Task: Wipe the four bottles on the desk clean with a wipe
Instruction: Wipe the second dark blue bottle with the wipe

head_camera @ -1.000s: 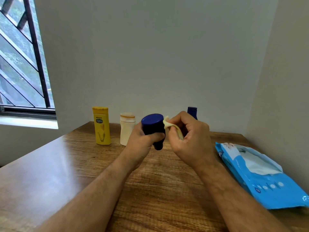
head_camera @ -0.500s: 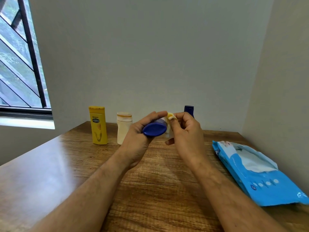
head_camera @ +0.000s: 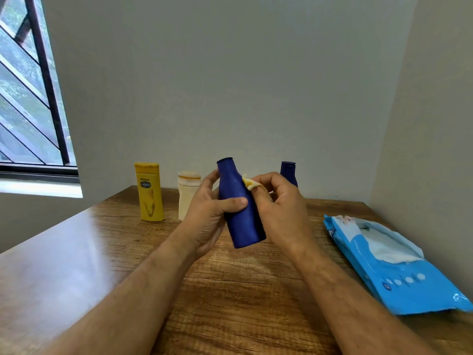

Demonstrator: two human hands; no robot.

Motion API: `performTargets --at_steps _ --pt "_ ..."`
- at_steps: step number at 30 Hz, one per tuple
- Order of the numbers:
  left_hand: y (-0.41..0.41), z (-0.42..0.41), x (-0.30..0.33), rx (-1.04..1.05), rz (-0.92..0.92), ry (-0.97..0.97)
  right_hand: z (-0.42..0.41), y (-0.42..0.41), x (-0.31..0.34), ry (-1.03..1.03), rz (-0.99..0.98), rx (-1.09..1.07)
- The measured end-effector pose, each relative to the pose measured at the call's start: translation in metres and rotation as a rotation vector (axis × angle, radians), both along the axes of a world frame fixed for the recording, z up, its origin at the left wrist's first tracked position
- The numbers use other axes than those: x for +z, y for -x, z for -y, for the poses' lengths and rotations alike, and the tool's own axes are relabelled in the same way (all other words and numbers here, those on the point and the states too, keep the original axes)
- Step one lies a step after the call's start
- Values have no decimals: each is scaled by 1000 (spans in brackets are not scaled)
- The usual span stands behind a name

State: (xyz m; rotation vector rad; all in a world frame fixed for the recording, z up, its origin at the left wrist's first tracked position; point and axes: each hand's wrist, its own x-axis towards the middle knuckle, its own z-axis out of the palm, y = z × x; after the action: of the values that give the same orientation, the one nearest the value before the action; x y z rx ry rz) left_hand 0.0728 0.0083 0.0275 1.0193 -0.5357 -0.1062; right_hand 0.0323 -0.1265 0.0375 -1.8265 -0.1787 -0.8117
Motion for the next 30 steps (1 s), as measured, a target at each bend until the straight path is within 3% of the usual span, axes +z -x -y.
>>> performTargets --at_steps 9,13,16,22,26,30 --pt "-3 -2 -4 301 279 -347 2 5 4 4 224 -124" --pt "-8 0 -10 329 388 -416 4 13 6 234 409 -108" --pt "-13 -1 -13 338 446 -468 5 13 6 375 377 -89" --pt "-15 -1 -13 335 426 -443 11 8 7 247 424 -218" --pt "-16 -2 -12 310 445 -402 7 14 5 396 463 -130" --pt "-20 -4 -15 348 473 -468 4 10 4 426 356 -161"
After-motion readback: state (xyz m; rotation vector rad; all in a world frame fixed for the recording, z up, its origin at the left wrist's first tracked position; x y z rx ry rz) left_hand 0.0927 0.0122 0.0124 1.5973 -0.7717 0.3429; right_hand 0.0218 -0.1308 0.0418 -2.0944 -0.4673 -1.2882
